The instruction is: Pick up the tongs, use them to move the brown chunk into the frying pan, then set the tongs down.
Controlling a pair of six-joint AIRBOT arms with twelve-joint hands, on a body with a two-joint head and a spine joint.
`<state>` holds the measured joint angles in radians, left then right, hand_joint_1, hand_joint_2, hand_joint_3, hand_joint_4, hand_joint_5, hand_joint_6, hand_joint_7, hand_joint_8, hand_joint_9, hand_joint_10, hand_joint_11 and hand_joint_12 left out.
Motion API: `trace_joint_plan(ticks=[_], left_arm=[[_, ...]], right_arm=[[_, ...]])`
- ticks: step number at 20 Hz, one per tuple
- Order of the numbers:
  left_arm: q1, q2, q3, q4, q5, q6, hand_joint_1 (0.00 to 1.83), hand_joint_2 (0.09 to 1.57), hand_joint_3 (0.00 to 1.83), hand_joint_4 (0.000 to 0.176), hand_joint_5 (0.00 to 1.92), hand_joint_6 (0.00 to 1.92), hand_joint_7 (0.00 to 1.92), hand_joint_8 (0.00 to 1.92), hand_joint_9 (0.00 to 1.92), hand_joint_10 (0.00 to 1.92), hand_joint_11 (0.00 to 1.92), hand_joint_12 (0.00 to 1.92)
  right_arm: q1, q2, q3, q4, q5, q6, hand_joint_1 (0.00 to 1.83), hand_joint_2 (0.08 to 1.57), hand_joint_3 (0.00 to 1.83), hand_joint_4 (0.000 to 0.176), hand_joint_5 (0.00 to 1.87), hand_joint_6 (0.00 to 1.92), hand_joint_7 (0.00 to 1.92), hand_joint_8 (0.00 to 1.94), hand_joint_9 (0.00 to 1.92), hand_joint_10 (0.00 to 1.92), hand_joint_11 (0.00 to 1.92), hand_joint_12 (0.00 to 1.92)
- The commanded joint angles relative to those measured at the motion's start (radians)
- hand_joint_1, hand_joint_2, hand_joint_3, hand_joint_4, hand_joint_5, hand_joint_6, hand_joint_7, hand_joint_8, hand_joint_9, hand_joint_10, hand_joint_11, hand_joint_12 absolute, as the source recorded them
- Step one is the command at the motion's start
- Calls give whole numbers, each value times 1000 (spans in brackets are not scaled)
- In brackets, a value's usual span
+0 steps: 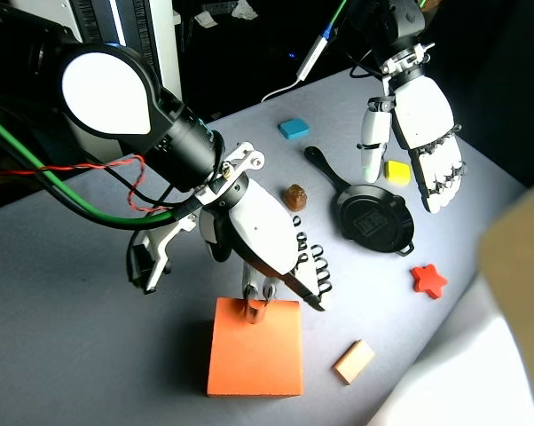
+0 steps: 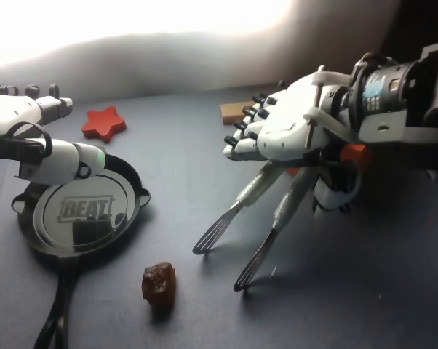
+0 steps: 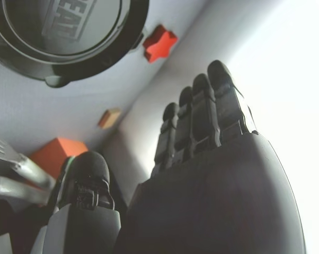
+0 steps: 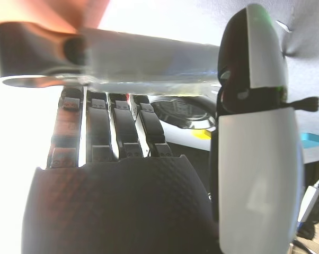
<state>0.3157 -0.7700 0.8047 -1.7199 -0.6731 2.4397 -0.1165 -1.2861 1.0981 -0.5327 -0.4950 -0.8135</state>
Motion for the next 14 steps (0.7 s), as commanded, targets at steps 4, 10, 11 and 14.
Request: trace_joint_plan(ticks=[4,10,11,14], left_arm=[[-6,7,3,60,-28,0,55,1305,0,23,66,4,100,3,118,6,0,389],[-5,7,4,62,-28,0,108,1299,0,31,66,2,103,4,112,1,0,344],[-5,7,4,62,-28,0,120,1299,0,28,72,4,111,6,112,1,0,344],[-5,7,4,62,-28,0,100,1295,0,23,89,7,118,2,130,5,0,392]], right_arm=[[1,-13,30,-28,82,-6,1044,911,0,0,0,0,0,0,0,0,0,0],[-27,-44,63,-27,86,0,1053,900,0,0,0,0,0,0,0,0,0,0],[-31,-49,70,-27,87,0,1036,907,0,0,0,0,0,0,0,0,0,0],[-44,-57,83,-27,95,0,1038,909,0,0,0,0,0,0,0,0,0,0]])
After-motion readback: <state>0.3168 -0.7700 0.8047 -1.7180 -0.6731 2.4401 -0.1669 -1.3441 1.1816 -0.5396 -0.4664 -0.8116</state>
